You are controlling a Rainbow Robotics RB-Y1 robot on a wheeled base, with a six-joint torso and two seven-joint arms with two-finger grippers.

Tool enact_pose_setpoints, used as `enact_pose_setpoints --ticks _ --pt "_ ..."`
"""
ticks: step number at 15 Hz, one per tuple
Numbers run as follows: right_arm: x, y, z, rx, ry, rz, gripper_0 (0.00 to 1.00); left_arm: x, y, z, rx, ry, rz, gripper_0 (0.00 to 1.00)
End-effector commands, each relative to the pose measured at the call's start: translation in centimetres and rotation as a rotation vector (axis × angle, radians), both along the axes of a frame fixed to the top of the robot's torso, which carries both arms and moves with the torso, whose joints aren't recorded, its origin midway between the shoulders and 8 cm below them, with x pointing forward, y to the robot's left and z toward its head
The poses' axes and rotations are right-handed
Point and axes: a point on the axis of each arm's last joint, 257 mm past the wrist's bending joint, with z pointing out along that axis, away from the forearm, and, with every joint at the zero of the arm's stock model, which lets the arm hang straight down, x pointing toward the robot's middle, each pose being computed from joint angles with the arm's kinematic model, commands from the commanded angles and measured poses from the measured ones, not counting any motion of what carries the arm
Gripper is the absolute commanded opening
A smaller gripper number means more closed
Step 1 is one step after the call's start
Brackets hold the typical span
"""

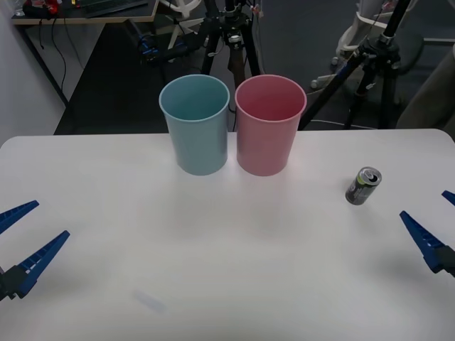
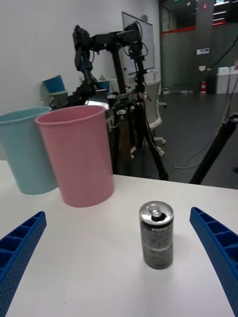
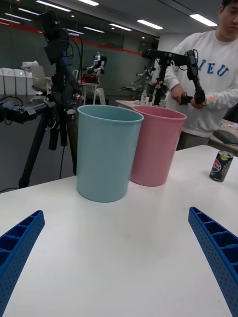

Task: Grasp the object on the table and drop it into the matching bin: aluminum can to the light blue bin, PET bottle to the pink bin.

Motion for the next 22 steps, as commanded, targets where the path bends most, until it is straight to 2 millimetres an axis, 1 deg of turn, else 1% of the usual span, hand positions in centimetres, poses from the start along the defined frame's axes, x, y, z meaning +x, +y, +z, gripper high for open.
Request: enact_pose_setpoints --ticks 1,4,9,15,19,22 --pt "0.9 -1.0 -2.5 -0.064 0.026 -0.106 1.00 0.0 0.0 0.0 0.000 0.000 0.000 1.00" --pt "1.9 -1.2 -5.1 -0.101 0.061 -0.202 1.00 0.0 0.0 0.0 0.000 0.000 0.000 1.00" --pt "2.8 -1.2 -7.7 -0.141 0.094 -0.316 1.00 0.0 0.0 0.0 0.000 0.000 0.000 1.00" --pt "4.2 0.6 -9.1 -0.069 0.131 -0.361 1.00 0.0 0.0 0.0 0.000 0.000 0.000 1.00" --pt "6.6 1.1 -10.4 -0.051 0.141 -0.363 1.00 0.0 0.0 0.0 0.000 0.000 0.000 1.00" --pt "8.0 1.7 -11.4 -0.048 0.151 -0.363 1.00 0.0 0.0 0.0 0.000 0.000 0.000 1.00"
